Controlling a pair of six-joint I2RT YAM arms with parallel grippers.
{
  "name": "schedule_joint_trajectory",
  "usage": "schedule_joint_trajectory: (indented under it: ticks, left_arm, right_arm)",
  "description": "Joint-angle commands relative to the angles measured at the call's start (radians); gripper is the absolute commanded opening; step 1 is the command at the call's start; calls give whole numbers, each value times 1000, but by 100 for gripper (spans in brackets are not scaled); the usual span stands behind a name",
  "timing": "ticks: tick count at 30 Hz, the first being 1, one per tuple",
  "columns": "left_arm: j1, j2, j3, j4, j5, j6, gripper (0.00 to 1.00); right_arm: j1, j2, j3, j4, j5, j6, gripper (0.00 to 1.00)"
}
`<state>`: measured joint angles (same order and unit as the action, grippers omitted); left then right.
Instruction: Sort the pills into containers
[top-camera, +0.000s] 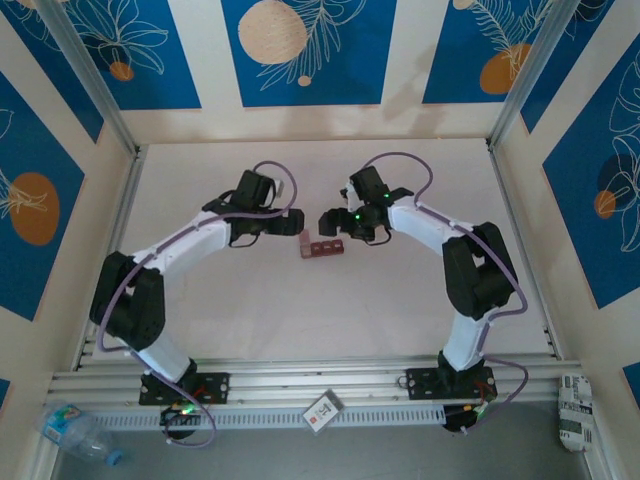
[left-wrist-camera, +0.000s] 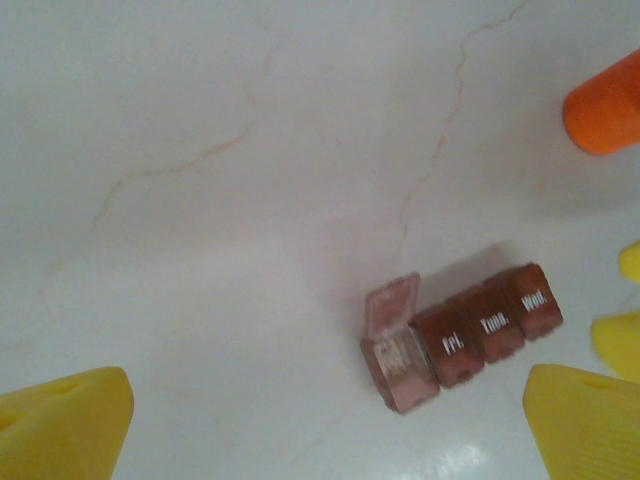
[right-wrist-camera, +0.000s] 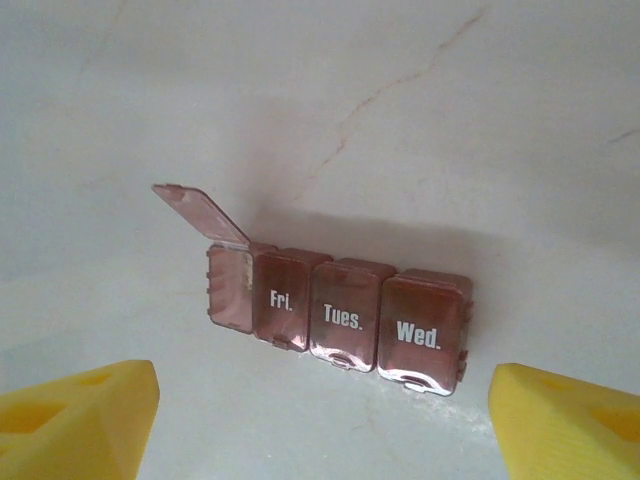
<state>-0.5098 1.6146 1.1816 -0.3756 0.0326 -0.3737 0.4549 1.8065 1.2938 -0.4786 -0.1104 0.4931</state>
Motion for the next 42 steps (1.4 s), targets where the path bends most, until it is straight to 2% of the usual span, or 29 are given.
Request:
schedule_joint_trajectory:
  ticks: [1, 8, 16, 30, 37, 42]
  left_arm:
    - [-61, -47, -79, 45, 18, -120, 100]
    - [-193, -53, -203, 173, -2, -220, 100]
    - [-279, 55, -177, 241, 14, -223, 100]
    - [-285, 180, -137, 339, 72, -211, 100]
    - [-282, 202, -106, 313, 42, -175, 100]
    - [-269, 198, -101, 289, 23, -143, 100]
  right_arm:
    - [-32, -62, -36, -4, -59, 57, 86]
    - [-96, -160, -114, -14, -49, 61, 86]
    - [-190, -189, -140, -2, -26, 82, 87]
    - [-249, -222, -162, -39, 83, 80, 86]
    - [-274, -224, -180, -4, 39, 101, 81]
    - [-280, -199, -150, -44, 11, 66, 82]
